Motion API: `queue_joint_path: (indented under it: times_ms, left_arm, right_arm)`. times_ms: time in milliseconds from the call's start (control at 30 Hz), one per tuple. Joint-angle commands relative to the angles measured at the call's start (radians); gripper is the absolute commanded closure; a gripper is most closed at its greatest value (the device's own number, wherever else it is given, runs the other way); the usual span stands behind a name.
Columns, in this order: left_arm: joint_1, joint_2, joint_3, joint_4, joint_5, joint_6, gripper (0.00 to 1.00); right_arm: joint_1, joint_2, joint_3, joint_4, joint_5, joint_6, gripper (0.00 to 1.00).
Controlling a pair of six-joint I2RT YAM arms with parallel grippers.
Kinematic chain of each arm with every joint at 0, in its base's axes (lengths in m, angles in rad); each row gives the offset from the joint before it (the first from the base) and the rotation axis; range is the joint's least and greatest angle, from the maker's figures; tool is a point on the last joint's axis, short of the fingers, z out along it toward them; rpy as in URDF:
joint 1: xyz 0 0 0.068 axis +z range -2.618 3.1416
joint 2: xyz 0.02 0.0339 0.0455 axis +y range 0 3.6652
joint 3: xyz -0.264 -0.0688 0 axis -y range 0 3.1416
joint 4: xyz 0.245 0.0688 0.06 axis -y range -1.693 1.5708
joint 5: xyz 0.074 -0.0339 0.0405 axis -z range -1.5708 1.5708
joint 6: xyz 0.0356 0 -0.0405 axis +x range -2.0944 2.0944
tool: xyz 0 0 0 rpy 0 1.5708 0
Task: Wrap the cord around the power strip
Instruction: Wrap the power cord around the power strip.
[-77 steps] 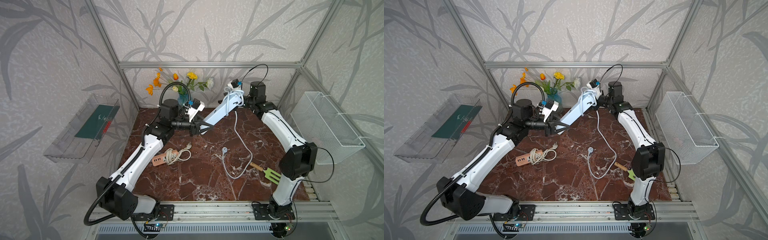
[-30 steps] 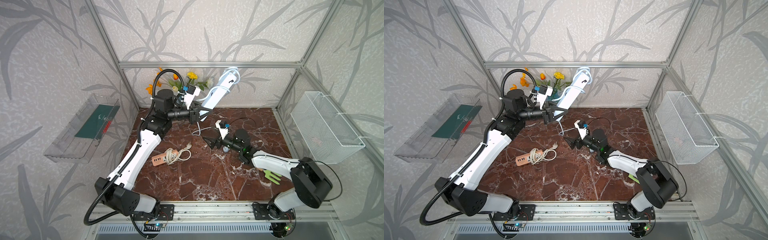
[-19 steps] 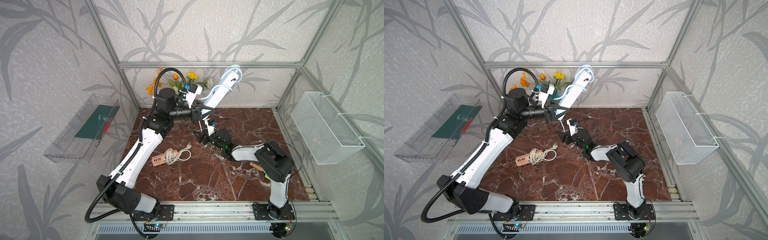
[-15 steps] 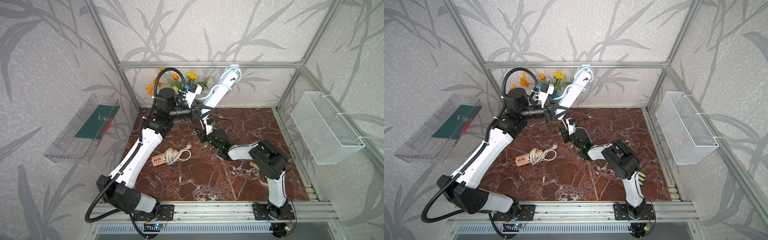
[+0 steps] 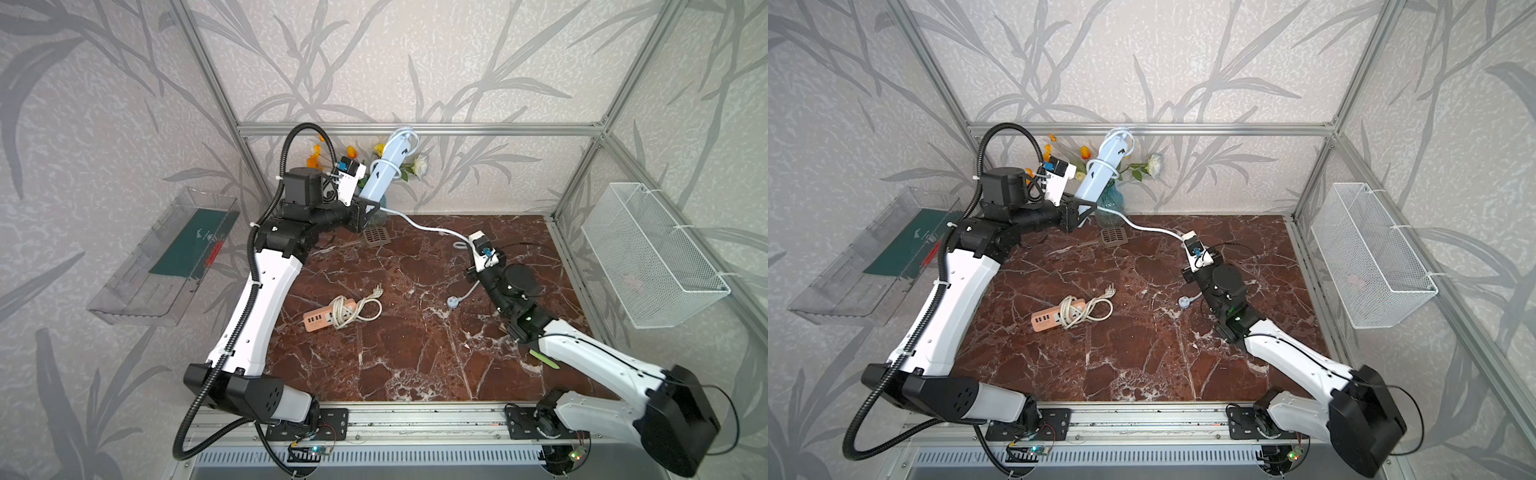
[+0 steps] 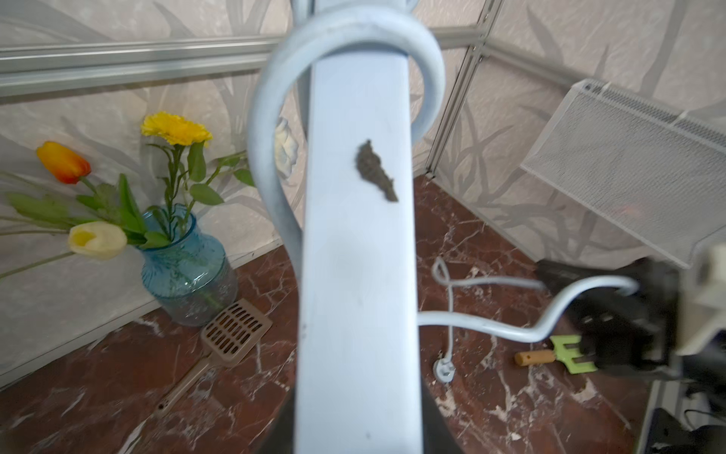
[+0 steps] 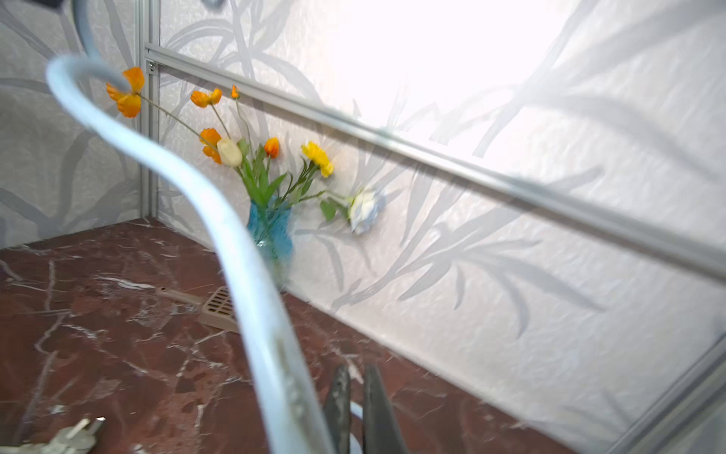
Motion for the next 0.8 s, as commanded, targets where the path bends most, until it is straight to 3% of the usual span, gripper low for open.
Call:
queue_joint_path:
  times_ms: [0,100,200,333,533,633,700,767]
  left_arm:
    - [-0.035,0.034,-0.021,-0.154,-0.129,0.169,1.00]
    - [-0.081,0.051,-0.078,-0.181,-0.090,0.197,1.00]
    - [-0.161,0.070,-0.131,-0.243,-0.034,0.277,1.00]
    - [-0.256,0.032,-0.196,-0.325,0.168,0.415,1.00]
    - [-0.267,-0.064,-0.254,-0.338,0.388,0.477,1.00]
    - [-0.264,-0.077,-0.242,-0.325,0.446,0.478,1.00]
    - [-0.243,-0.097,-0.246,-0.234,0.480,0.420,1.00]
    - [-0.194,-0.141,-0.277,-0.042,0.520,0.285,1.00]
  right_arm:
    - [0.010,-0.041,0.176,-0.159,-0.032,-0.267,1.00]
    - [0.024,0.042,0.349,-0.146,-0.080,-0.416,1.00]
    - [0.025,0.164,0.531,-0.128,-0.145,-0.466,1.00]
    - [-0.024,0.354,0.835,-0.362,-0.255,-0.552,1.00]
    - [-0.246,0.546,1.124,-0.799,-0.565,-0.433,1.00]
    - [-0.334,0.631,1.234,-0.941,-0.805,-0.270,1.00]
    - [-0.360,0.663,1.222,-0.951,-0.903,-0.177,1.00]
    - [-0.359,0.659,1.108,-0.867,-0.893,-0.110,1.00]
